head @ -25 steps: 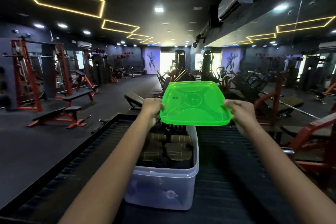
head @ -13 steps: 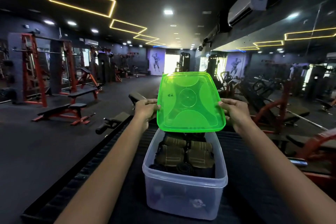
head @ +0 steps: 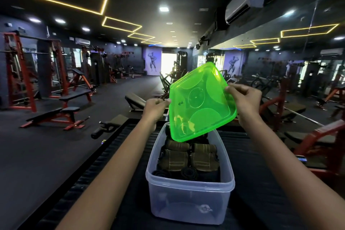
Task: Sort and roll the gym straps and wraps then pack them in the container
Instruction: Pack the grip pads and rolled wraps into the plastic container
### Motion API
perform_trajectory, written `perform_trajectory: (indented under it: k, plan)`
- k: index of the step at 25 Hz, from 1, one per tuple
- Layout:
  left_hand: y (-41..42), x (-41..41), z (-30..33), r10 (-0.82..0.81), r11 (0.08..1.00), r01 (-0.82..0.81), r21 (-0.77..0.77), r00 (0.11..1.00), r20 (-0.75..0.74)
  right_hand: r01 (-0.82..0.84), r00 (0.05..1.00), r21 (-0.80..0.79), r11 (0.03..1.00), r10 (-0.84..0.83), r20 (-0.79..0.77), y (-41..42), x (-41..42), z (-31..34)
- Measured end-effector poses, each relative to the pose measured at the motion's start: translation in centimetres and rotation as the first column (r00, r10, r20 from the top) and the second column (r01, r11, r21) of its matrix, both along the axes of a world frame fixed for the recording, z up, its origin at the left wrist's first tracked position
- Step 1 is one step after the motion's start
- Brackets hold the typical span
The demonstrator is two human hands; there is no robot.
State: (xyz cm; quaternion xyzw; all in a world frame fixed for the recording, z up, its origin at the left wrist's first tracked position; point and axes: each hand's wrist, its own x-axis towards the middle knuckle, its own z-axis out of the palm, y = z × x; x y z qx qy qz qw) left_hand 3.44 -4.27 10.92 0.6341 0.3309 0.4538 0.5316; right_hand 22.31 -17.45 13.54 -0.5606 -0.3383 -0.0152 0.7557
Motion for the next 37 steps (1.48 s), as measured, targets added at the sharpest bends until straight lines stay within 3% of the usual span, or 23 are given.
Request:
perform_trajectory:
  k: [2, 5, 7, 8, 10, 12, 14, 18, 21, 24, 26, 29, 31, 37]
  plan:
    - [-1.9, 0.7, 2.3, -0.159, 0.987, 0.159, 0.005, 0.985, 0.074, 0.171, 0.954, -0.018, 0.985, -0.161, 0.253, -0.6, -2.1, 1.9]
    - [-4.7, 1.8, 6.4, -0.381, 0.909, 0.411, -0.069, 0.886, 0.265, 0.361, 0.678, 0.006, 0.932, -0.267, 0.685, -0.5, -5.8, 3.1]
    - [-5.1, 2.8, 7.7, -0.316, 0.943, 0.333, -0.029, 0.917, 0.244, 0.415, 0.477, 0.031, 0.909, -0.246, 0.844, 0.4, -7.7, 2.5]
    - [-5.0, 3.0, 7.6, -0.237, 0.969, 0.245, -0.013, 0.949, 0.21, 0.407, 0.434, 0.015, 0.913, -0.208, 0.877, 0.7, -8.2, 2.1]
    - [-4.0, 2.9, 6.3, -0.137, 0.987, 0.15, -0.063, 0.976, 0.168, 0.291, 0.505, -0.138, 0.947, -0.029, 0.863, 0.8, -8.4, 1.6]
    - [-3.2, 1.9, 4.6, -0.102, 0.979, 0.132, -0.155, 0.977, 0.188, 0.089, 0.644, -0.325, 0.941, 0.195, 0.74, 0.6, -8.0, 0.9]
    - [-2.4, 0.8, 3.3, -0.074, 0.972, 0.126, -0.2, 0.966, 0.247, 0.011, 0.736, -0.433, 0.901, 0.286, 0.614, 0.7, -6.8, -0.1]
    - [-0.5, -1.6, 2.1, 0.005, 0.965, 0.079, -0.251, 0.948, 0.319, 0.243, 0.853, -0.628, 0.739, 0.145, 0.501, 1.2, -2.5, -2.4]
    - [0.4, -2.8, 0.6, -0.009, 0.94, 0.116, -0.32, 0.949, 0.316, 0.077, 0.968, -0.656, 0.75, 0.102, 0.23, 1.1, -0.3, -3.6]
    - [0.7, -2.6, -1.4, -0.027, 0.917, 0.119, -0.381, 0.971, 0.237, -0.092, 0.991, -0.578, 0.811, 0.132, 0.028, 1.2, 0.2, -4.4]
    - [0.4, -2.0, -2.6, -0.027, 0.935, 0.07, -0.347, 0.991, 0.129, -0.019, 0.995, -0.604, 0.796, 0.072, 0.065, 1.2, 0.0, -4.8]
    - [-0.5, -1.2, -3.5, -0.042, 0.983, 0.028, -0.179, 0.997, -0.072, 0.153, 0.984, -0.647, 0.747, -0.051, 0.173, 1.1, -0.4, -5.4]
    - [-1.0, -1.1, -3.7, -0.062, 0.989, 0.042, -0.144, 0.989, -0.133, 0.156, 0.985, -0.655, 0.739, -0.071, 0.155, 1.1, -0.6, -5.8]
    - [-1.3, -1.6, -4.7, -0.105, 0.979, 0.069, -0.19, 0.977, -0.186, -0.06, 0.996, -0.559, 0.827, 0.013, -0.088, 0.6, -1.5, -7.6]
